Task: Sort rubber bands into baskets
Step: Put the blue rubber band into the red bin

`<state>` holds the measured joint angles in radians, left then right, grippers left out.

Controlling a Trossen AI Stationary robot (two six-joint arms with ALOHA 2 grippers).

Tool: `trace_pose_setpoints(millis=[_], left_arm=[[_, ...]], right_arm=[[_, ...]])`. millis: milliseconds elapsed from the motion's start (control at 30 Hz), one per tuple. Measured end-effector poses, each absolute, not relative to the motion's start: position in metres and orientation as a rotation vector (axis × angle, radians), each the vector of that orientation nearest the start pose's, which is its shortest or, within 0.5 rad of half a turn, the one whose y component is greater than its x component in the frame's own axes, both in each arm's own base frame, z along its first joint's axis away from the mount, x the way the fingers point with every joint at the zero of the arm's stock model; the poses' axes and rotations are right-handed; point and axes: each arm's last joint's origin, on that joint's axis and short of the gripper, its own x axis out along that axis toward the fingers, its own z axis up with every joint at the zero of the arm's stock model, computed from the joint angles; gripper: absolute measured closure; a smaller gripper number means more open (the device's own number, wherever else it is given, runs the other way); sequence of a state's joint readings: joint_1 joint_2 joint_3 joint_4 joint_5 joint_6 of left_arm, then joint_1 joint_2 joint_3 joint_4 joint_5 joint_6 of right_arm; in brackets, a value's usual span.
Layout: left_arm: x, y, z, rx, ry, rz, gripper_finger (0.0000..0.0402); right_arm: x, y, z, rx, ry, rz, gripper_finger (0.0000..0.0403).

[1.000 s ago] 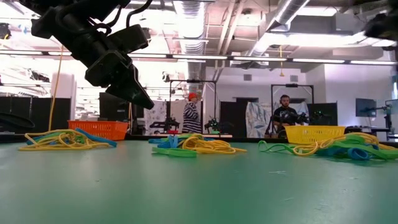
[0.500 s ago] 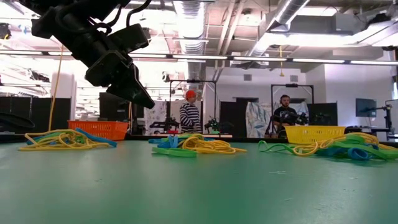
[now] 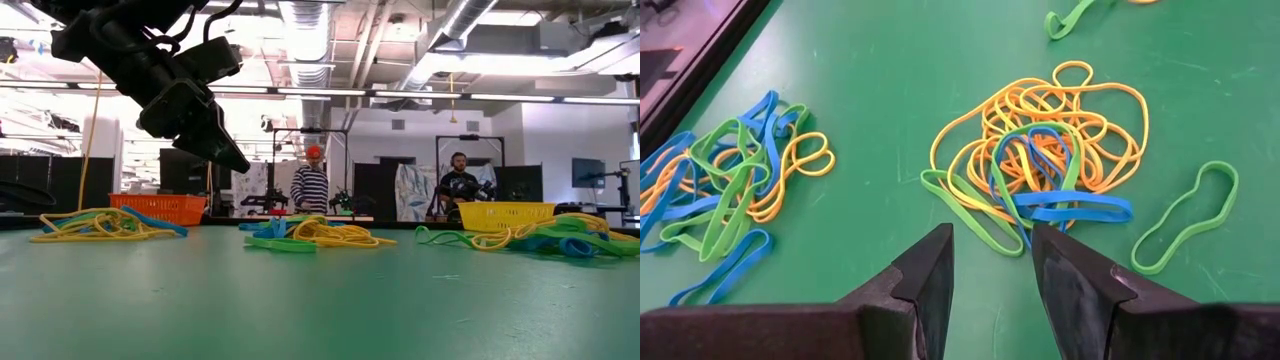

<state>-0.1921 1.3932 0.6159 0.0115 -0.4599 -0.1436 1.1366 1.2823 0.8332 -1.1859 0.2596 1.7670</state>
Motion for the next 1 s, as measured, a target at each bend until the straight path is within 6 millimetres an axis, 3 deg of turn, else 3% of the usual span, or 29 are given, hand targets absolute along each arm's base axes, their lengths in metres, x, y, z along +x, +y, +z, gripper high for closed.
trace_pose_setpoints(millis=[600, 1000], left_arm=[[0.256, -0.037, 0.170, 0.099, 0.698, 0.308, 0.0274], [0.256, -0.037, 0.170, 0.095, 0.697, 0.309, 0.0274]], right_arm=[[0.084, 0.162, 0.209, 0.371, 1.264, -0.566, 0.0271], [0.087, 0.158, 0.239, 0.272, 1.104, -0.597, 0.0270]])
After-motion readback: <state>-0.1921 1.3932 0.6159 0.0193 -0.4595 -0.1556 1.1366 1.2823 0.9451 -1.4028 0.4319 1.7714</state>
